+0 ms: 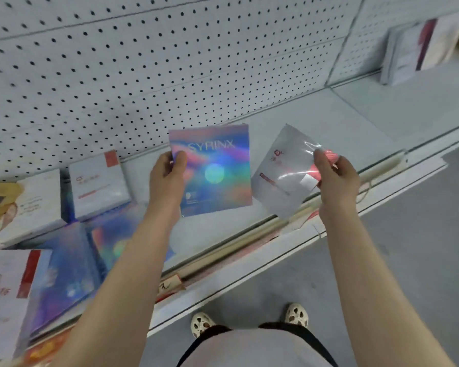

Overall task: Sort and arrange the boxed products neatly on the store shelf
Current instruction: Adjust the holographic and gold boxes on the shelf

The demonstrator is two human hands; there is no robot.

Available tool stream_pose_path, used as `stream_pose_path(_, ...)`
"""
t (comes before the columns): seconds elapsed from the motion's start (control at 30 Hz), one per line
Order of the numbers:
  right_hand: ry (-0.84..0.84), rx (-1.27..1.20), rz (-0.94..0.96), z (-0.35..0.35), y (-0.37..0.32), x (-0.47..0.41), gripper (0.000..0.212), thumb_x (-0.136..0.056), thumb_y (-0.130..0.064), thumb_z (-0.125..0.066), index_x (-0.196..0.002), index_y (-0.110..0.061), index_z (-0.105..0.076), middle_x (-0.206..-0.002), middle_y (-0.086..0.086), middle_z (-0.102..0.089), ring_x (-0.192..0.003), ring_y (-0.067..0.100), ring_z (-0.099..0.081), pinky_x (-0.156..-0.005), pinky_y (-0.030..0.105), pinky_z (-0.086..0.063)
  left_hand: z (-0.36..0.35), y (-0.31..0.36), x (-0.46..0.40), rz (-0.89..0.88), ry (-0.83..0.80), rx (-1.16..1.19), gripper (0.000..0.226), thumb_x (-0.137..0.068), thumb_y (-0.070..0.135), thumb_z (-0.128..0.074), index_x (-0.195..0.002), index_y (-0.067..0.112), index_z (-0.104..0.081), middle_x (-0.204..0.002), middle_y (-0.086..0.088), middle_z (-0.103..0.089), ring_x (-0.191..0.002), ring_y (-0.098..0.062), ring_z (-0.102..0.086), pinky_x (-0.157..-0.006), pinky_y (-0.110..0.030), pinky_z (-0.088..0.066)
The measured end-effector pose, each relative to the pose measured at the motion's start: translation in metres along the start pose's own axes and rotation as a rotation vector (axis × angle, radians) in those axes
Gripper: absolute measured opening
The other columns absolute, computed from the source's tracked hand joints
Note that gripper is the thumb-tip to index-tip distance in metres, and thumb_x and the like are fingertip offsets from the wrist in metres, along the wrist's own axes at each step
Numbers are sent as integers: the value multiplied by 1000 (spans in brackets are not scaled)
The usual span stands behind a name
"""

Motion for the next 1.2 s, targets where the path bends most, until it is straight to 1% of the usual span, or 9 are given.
stream_pose_path(0.1,54,25,-17,58,-2,-17,27,-82,-40,-71,-81,-14,-65,-73,0,-53,-64,14,-46,-64,30,-39,-55,-11,31,55,-58,28,25,-98,25,-55,-73,23,-55,-77,0,-57,-72,-15,-49,-67,-30,-38)
stream_pose_path(0.17,64,15,-38,97,-3,-31,19,-84,-38,-71,-78,-21,-67,-74,-1,-57,-63,11,-53,-63,30,-43,-93,-19,50,74,-81,25,22,-97,27,-56,-76,23,-59,-80,3,-64,-74,-16,-54,-72,-32,-43)
stream_pose_path(0.23,62,35,-26,141,-8,-51,19,-85,-37,-70,-83,-18,-68,-73,-2,-61,-65,10,-57,-63,29,-47,-141,-26,70,85,-107,28,21,-96,30,-57,-77,23,-60,-81,1,-64,-76,-18,-55,-75,-36,-47)
stream_pose_path(0.33,81,49,5,210,-17,-82,19,-89,-32,-68,-92,-13,-70,-73,-8,-66,-67,8,-62,-65,22,-50,-217,-31,98,73,-150,0,30,-96,34,-56,-68,22,-52,-67,7,-52,-63,-12,-45,-62,-27,-40)
stream_pose_path(0.4,104,58,5,253,-21,-101,13,-89,-30,-69,-84,-19,-67,-70,-9,-62,-63,7,-56,-60,16,-45,-268,-31,116,80,-176,-5,33,-95,35,-56,-65,23,-50,-57,14,-48,-53,-7,-42,-53,-22,-38)
stream_pose_path(0.5,142,65,-9,313,-25,-128,14,-88,-30,-70,-78,-23,-65,-64,-13,-58,-59,4,-52,-55,14,-42,-338,-31,138,103,-219,10,28,-96,37,-55,-71,24,-54,-68,9,-57,-62,-10,-52,-56,-23,-44)
stream_pose_path(0.67,212,39,-54,390,-24,-174,23,-87,-33,-70,-99,-12,-71,-76,-5,-65,-63,3,-60,-58,17,-48,-433,-20,159,61,-290,-50,25,-97,37,-53,-76,22,-55,-78,2,-60,-69,-13,-52,-61,-24,-44)
stream_pose_path(0.93,226,47,-17,446,-46,-294,25,-88,-33,-70,-99,-11,-70,-80,0,-67,-70,10,-62,-67,26,-48,-571,-8,129,19,-294,2,25,-97,32,-54,-74,22,-53,-68,10,-56,-55,-2,-49,-51,-14,-41)
stream_pose_path(1.2,119,67,49,449,-92,-444,16,-88,-31,-71,-99,-19,-72,-72,-14,-71,-68,3,-66,-63,15,-49,-684,3,73,69,-213,40,29,-95,33,-54,-69,23,-51,-71,8,-58,-61,-8,-53,-58,-22,-44)
Point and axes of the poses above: each hand's wrist, its own x-axis away from the middle knuckle, its own z-axis out of the back of the hand, y = z × x, the point moved 10 cm from there along -x, towards the middle knuckle
